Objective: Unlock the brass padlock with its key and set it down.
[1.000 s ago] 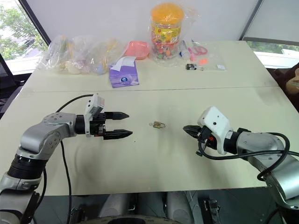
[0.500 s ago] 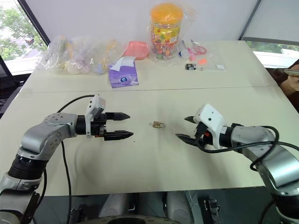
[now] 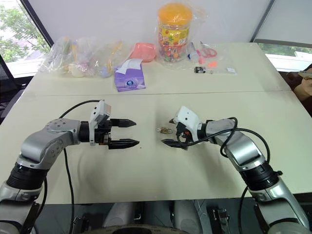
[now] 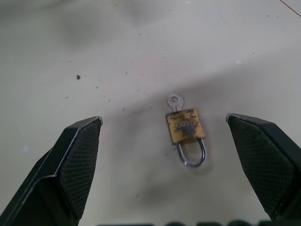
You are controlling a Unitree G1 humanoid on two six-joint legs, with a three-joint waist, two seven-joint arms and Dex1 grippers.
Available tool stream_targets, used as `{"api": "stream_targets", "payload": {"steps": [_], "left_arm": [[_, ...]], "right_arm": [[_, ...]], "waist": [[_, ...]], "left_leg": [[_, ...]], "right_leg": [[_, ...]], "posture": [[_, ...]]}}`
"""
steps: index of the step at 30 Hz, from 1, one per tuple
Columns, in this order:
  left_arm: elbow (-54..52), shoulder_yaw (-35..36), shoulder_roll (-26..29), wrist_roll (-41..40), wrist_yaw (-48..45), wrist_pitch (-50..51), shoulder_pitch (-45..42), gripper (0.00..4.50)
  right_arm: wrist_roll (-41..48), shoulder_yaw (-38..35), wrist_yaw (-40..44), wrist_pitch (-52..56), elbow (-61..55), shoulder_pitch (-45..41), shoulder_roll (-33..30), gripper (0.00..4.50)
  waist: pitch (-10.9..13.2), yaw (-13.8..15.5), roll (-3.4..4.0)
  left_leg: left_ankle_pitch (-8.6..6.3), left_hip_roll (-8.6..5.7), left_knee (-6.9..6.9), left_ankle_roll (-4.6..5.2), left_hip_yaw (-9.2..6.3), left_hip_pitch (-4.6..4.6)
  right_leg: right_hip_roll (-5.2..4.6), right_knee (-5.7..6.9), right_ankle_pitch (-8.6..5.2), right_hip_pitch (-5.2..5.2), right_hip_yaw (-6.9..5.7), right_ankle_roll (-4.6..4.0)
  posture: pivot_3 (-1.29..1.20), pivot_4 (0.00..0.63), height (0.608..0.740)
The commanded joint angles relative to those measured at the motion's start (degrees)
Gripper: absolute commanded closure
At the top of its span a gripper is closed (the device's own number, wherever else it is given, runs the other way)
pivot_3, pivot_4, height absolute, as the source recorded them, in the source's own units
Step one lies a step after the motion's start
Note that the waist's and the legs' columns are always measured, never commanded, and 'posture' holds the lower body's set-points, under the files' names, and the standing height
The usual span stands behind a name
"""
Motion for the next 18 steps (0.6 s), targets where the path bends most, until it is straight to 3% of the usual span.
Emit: {"api": "stream_targets", "payload": {"steps": [1,10,13,18], "left_arm": [[-2.38,1.4,0.6,-0.77,0.42,0.26,0.33,0.0],[-3.26,1.63,0.84,-0.95,1.26,0.24,1.02,0.0],[-3.3,1.61,0.86,-1.04,1.31,0.36,1.16,0.0],[-2.27,1.6,0.76,-1.08,1.13,0.6,0.7,0.0]], "right_arm": [[-3.65,1.99,1.03,-4.75,5.38,-2.43,2.4,0.06],[-7.39,3.16,2.98,-8.63,13.95,-4.56,7.11,0.06],[-8.22,3.21,2.8,-8.25,15.37,-4.98,8.18,0.91],[-9.32,3.26,2.92,-8.14,14.19,-3.89,8.3,3.53]], "waist": [[0.0,-0.07,0.0],[0.0,-0.33,0.0],[0.0,-0.52,0.0],[0.0,-0.52,0.0]], "left_leg": [[0.0,0.0,0.0,0.0,0.0,0.01],[0.0,0.01,0.01,0.0,0.01,0.02],[0.0,0.02,0.01,0.0,0.0,0.05],[0.0,0.02,0.0,0.0,0.0,0.06]], "right_leg": [[0.01,0.0,0.0,0.0,0.0,0.0],[0.01,0.04,0.02,0.0,0.0,-0.01],[0.01,0.1,0.02,0.0,0.0,0.0],[0.01,0.13,0.03,-0.01,0.0,0.01]], "posture": [[0.0,0.15,0.737],[0.0,0.15,0.737],[0.0,0.15,0.737],[0.0,0.15,0.737]]}}
